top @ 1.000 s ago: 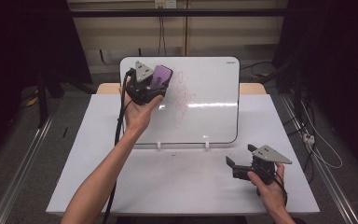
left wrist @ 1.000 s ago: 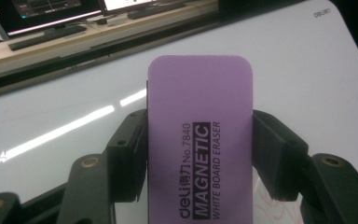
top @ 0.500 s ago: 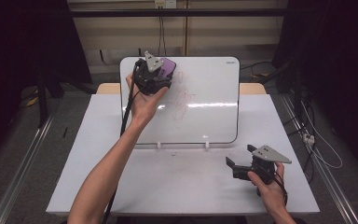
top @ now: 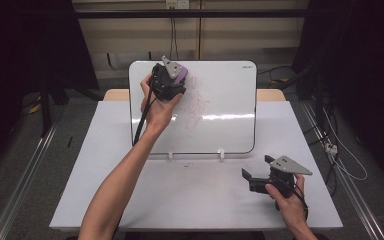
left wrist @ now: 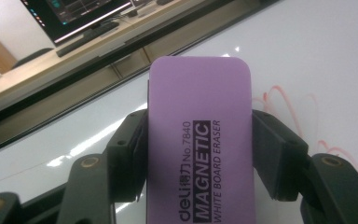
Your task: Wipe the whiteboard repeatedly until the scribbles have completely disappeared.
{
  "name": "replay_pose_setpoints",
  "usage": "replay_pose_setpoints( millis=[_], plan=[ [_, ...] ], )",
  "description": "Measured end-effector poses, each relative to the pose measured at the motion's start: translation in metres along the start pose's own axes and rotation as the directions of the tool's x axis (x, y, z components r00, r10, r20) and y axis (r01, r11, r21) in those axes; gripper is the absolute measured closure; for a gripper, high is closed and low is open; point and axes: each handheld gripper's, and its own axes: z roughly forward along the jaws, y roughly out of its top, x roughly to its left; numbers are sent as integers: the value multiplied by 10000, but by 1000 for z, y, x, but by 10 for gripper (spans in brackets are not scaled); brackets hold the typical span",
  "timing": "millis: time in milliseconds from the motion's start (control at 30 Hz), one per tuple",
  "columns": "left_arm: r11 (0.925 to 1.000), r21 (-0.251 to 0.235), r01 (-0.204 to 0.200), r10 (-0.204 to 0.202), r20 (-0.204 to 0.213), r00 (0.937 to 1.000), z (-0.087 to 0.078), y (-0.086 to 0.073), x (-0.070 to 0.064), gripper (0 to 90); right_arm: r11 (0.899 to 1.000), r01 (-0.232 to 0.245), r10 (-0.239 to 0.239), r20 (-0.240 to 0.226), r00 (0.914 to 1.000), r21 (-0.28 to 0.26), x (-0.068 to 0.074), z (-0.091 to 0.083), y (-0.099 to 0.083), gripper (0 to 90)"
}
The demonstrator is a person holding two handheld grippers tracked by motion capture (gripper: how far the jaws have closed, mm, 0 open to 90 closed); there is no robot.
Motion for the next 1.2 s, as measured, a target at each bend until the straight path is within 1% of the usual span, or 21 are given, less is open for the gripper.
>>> replay_pose_setpoints(
  millis=[100, 133, 267, 300, 333, 400, 433, 467, 567, 600, 633, 700, 767, 800, 867, 900, 933, 1067, 1133, 1167, 1200],
  plan=[
    [9994, 103, -332, 332, 51, 9994, 0, -1, -5, 413, 10000, -28, 28, -15, 10000, 38, 0, 1, 0, 52],
    [9992, 122, -368, 368, 37, 9993, 1, -1, -7, 413, 10000, -30, 30, -4, 10000, 49, 0, 1, 0, 52],
    [9972, 200, -722, 717, 259, 9971, 0, -6, -22, 412, 10000, 17, -17, -42, 10000, 58, 1, 1, 0, 52],
    [9972, 145, -733, 727, 347, 9967, 0, -8, -27, 413, 10000, 37, -37, -48, 10000, 51, 1, 1, 0, 52],
    [9953, 222, -945, 936, 404, 9948, -1, -10, -32, 412, 10000, 45, -45, -81, 10000, 53, 1, 2, 0, 52],
    [9923, 201, -1224, 1214, 457, 9916, -3, -11, -38, 412, 10000, 70, -69, -94, 9999, 44, 2, 2, 0, 52],
    [9919, 198, -1256, 1246, 461, 9911, -2, -11, -37, 412, 10000, 71, -71, -109, 9999, 45, 1, 2, 0, 52],
    [9932, 183, -1146, 1134, 551, 9920, -1, -11, -36, 413, 10000, 80, -79, -107, 9999, 50, 1, 2, 0, 52],
    [9929, 90, -1187, 1181, 506, 9917, 1, -8, -30, 413, 10000, 50, -50, -114, 9999, 40, 1, 2, 0, 52],
    [9932, 28, -1164, 1163, 393, 9924, 1, -6, -27, 413, 10000, 44, -43, -96, 9999, 43, 1, 2, 0, 52],
    [9943, -85, -1064, 1066, 274, 9939, 1, -4, -23, 413, 10000, 3, -2, -110, 9999, 33, 1, 1, 0, 52],
    [9975, -147, -695, 697, 118, 9975, 2, 0, -14, 413, 10000, -40, 40, -94, 9999, 41, 1, 1, 0, 52],
    [9988, -288, -402, 400, -50, 9992, 4, 3, -6, 413, 10000, -25, 26, -101, 9999, 40, 0, 1, 0, 52],
    [9987, -358, -352, 349, -93, 9993, 5, 3, -4, 413, 10000, -58, 59, -130, 9999, 27, 0, 1, 0, 52],
    [9983, -403, -431, 425, -157, 9990, 5, 2, -6, 413, 10000, -56, 56, -160, 9999, 51, 1, 2, 0, 52],
    [9971, -470, -601, 589, -269, 9979, 5, 2, -8, 413, 10000, -21, 21, -176, 9998, 41, 1, 2, 0, 52],
    [9963, -441, -744, 734, -252, 9970, 4, 2, -9, 413, 10000, -14, 15, -179, 9998, 45, 1, 2, 0, 52],
    [9952, -479, -850, 846, -114, 9964, 5, -2, -17, 413, 10000, -3, 4, -187, 9998, 65, 2, 2, 0, 51],
    [9914, -551, -1190, 1182, -163, 9929, 5, -4, -24, 413, 10000, -8, 9, -182, 9998, 36, 2, 2, 0, 52],
    [9899, -617, -1274, 1267, -150, 9918, 5, -6, -27, 413, 10000, -6, 7, -180, 9998, 41, 2, 2, 0, 52],
    [9897, -672, -1267, 1261, -138, 9919, 5, -8, -30, 413, 10000, 8, -7, -177, 9998, 51, 2, 2, 0, 52]
  ],
)
